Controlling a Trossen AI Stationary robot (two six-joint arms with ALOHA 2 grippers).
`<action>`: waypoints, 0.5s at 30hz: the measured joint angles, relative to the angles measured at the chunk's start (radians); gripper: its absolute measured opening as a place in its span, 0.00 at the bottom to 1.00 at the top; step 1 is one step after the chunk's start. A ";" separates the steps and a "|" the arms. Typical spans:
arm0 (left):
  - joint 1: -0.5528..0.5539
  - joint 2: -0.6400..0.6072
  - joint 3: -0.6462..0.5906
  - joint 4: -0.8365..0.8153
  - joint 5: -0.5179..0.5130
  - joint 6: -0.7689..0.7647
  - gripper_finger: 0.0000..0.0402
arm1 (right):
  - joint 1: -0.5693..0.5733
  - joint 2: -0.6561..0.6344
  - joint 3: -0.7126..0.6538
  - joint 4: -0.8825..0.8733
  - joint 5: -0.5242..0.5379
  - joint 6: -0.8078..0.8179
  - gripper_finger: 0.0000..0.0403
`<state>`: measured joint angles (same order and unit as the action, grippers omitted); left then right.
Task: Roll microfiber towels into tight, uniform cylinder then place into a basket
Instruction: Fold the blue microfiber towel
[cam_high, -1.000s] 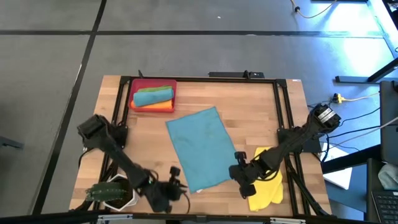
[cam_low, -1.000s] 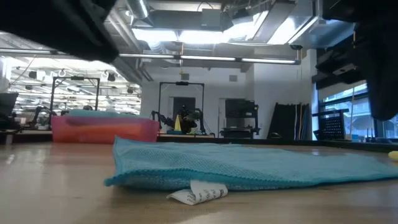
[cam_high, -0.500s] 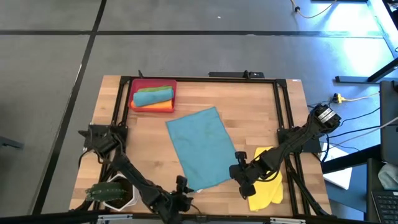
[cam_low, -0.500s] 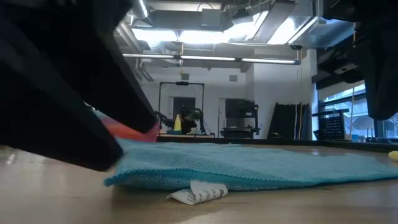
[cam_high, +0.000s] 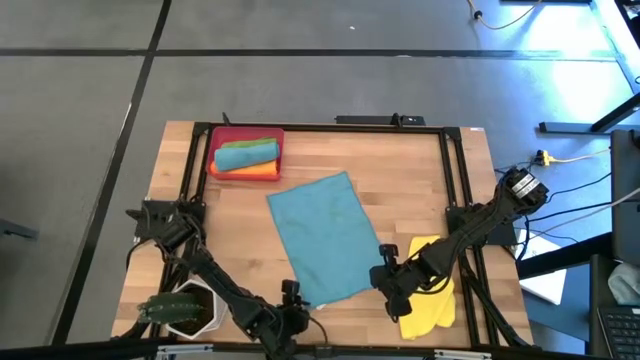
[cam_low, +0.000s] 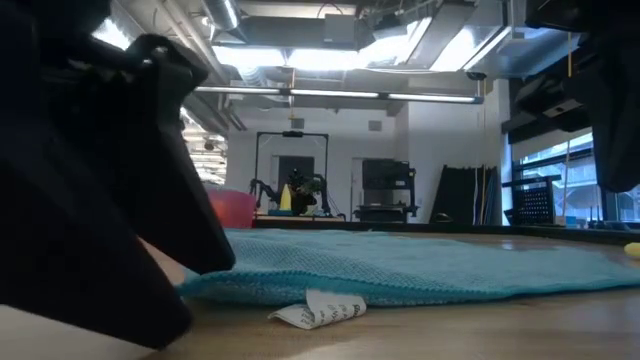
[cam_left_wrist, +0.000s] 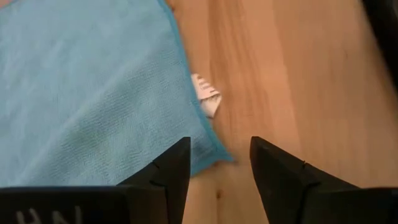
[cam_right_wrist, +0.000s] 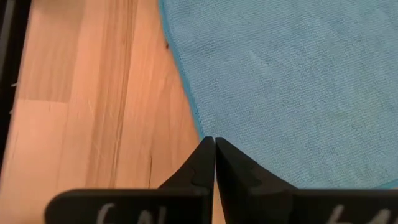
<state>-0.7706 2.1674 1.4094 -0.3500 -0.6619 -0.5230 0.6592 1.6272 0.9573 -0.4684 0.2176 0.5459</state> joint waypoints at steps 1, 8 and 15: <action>0.002 0.003 0.000 -0.002 -0.005 -0.007 0.39 | 0.000 0.000 0.000 -0.001 0.000 0.001 0.04; 0.011 0.006 0.000 -0.003 -0.022 -0.025 0.37 | 0.000 0.000 0.000 -0.010 0.000 0.001 0.04; 0.018 0.008 -0.002 -0.029 -0.064 -0.025 0.18 | 0.000 0.000 0.000 -0.037 -0.006 0.001 0.04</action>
<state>-0.7531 2.1757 1.4078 -0.3787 -0.7254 -0.5484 0.6590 1.6272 0.9577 -0.5055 0.2121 0.5465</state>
